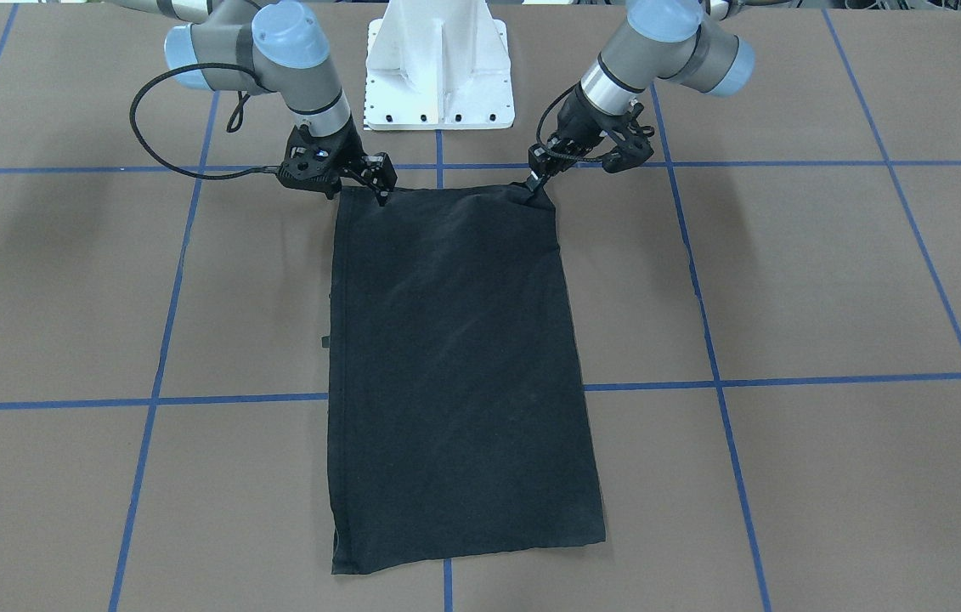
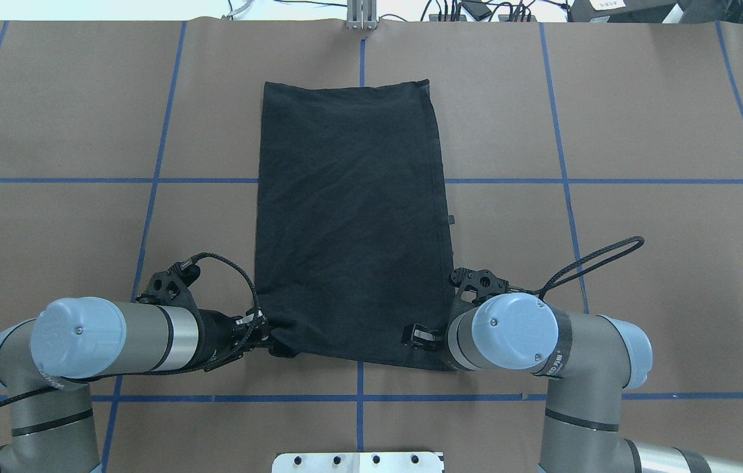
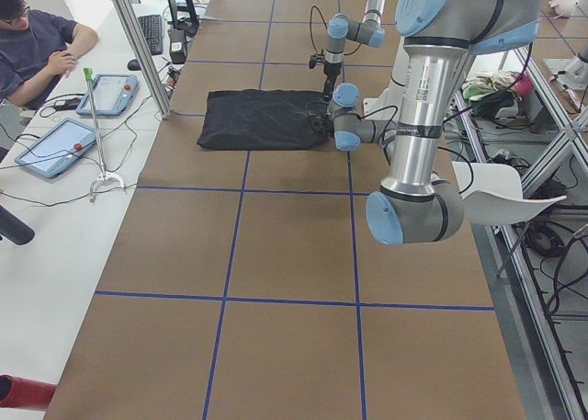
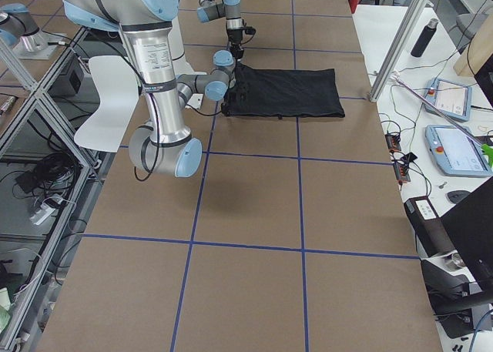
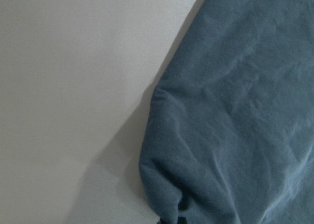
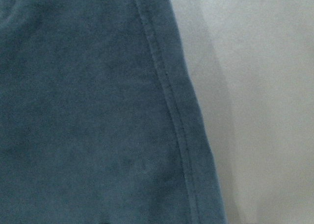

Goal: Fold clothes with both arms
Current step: 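Grasp the shirt's two nearest corners with both grippers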

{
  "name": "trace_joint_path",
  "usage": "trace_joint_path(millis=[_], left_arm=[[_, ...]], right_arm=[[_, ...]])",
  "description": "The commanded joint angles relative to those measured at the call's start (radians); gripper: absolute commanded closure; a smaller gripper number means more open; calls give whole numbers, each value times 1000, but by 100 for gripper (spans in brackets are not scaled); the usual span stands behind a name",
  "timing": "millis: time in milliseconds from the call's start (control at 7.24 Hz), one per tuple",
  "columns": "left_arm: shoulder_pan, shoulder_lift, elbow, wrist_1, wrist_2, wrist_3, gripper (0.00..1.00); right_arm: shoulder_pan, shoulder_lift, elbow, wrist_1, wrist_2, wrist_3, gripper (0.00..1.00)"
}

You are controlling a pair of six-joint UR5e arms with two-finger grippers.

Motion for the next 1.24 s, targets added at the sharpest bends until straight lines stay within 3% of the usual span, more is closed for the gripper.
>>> trace_joint_path(millis=[0, 552, 828, 1104], left_arm=[[1, -1, 1, 0, 0, 0, 100], [1, -1, 1, 0, 0, 0, 100], [0, -1, 0, 0, 0, 0, 100], [0, -1, 0, 0, 0, 0, 100]], right_arm=[[-4, -2, -1, -1, 0, 1, 5], [-13, -5, -3, -2, 4, 1, 6], [-14, -3, -4, -2, 4, 1, 13], [-14, -3, -4, -3, 5, 1, 48]])
